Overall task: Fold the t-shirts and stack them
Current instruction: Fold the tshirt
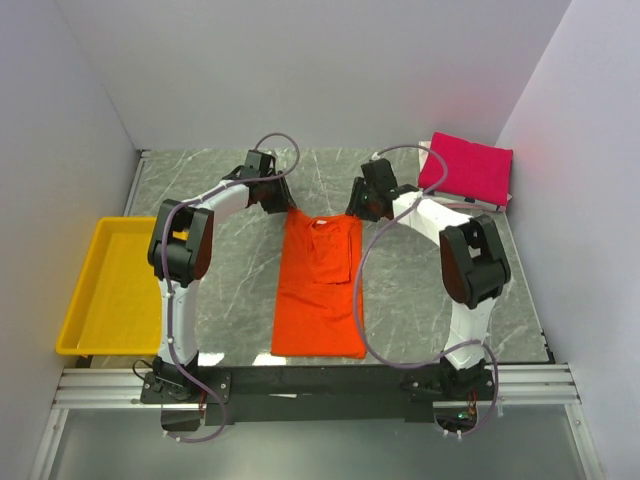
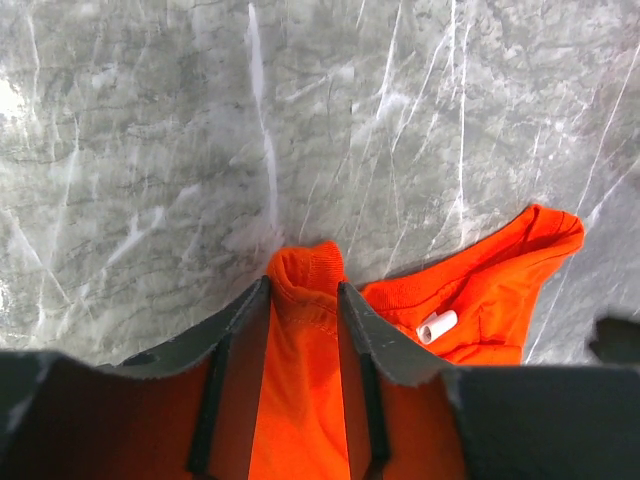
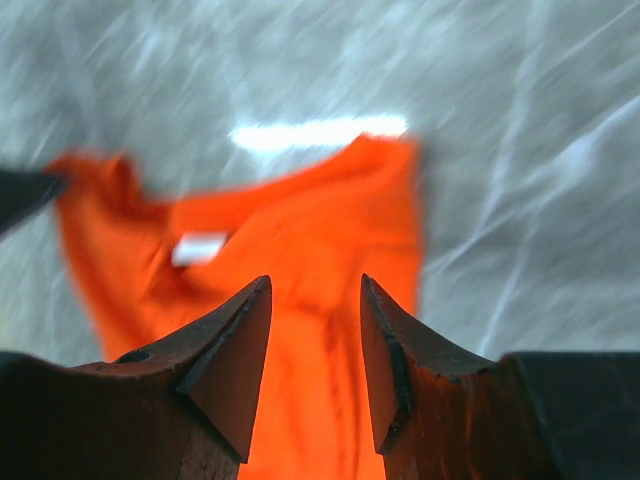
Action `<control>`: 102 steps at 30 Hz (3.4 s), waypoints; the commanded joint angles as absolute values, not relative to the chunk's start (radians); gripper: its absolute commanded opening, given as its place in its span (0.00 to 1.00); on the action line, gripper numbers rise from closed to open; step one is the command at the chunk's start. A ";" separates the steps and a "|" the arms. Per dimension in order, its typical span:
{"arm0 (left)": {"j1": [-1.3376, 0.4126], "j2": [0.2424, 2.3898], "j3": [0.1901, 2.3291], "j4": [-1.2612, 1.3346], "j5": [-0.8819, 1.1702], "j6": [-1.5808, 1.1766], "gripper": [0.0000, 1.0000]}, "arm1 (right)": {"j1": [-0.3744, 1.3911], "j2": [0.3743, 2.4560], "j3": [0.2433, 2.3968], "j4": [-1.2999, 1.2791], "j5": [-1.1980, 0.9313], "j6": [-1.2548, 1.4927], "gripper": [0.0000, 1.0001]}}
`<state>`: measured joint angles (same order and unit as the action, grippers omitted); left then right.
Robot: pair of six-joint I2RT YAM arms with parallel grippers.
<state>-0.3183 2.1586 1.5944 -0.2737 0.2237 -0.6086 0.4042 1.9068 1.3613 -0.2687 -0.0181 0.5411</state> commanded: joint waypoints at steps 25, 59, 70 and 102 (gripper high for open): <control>-0.319 2.184 1.634 -0.241 0.219 -0.583 0.01 | 0.285 2.082 1.516 -0.298 0.035 0.525 0.08; -0.402 1.620 1.180 -0.422 0.006 -1.051 0.44 | 0.525 2.043 1.549 -0.325 -0.051 0.311 0.48; -0.600 1.594 0.985 -0.353 0.015 -1.134 0.42 | 0.548 2.068 1.536 -0.327 -0.025 0.316 0.48; -0.624 1.663 0.942 -0.333 0.011 -1.158 0.39 | 0.614 2.036 1.485 -0.311 0.095 0.400 0.15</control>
